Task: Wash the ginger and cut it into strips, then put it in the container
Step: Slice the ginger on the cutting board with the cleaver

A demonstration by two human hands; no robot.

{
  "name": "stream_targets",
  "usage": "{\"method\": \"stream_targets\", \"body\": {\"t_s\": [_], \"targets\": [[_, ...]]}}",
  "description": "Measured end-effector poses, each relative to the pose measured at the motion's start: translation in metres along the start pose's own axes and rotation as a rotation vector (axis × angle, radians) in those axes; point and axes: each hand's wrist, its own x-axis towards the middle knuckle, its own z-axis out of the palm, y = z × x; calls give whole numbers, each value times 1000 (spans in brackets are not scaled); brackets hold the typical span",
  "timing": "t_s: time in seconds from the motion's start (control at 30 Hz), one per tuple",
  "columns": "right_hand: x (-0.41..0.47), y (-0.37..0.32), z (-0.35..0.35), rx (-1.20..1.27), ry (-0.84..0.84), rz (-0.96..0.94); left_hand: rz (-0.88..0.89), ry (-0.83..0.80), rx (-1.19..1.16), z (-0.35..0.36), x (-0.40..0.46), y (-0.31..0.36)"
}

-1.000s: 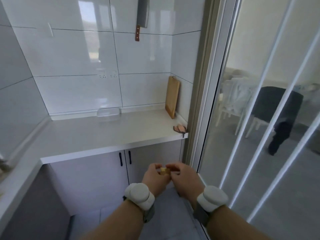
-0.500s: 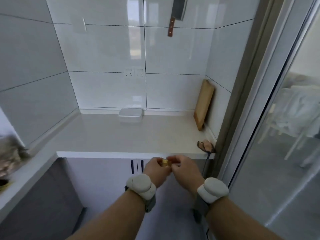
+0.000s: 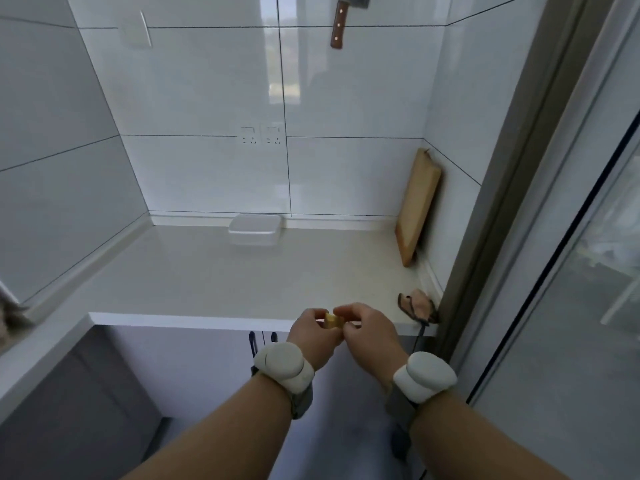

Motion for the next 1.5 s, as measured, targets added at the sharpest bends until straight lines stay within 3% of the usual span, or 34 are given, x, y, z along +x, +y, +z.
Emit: {"method": "stream_targets", "body": {"t_s": [0.27,0.47,0.63,0.93,1.1,1.2,1.5], "targets": [[73,14,-28,-67,125,64,17,-120,-2,34,78,29],[151,-5,-33,-36,196,51,1,-206,-55,20,163,64],[217,-14,-39,-2,315,88,-23,-361,-172,19,227,106],[295,-24,-96,61,584,184,-87,-491,-224,63,306,188],[330,-20,-134,155,721,220,50,-397,-200,89,338,210],[355,-13,-149,229,829,235,40,-398,-221,97,350,226],[416,16,-168,204,922,251,247,-348,-19,125,391,268]]}}
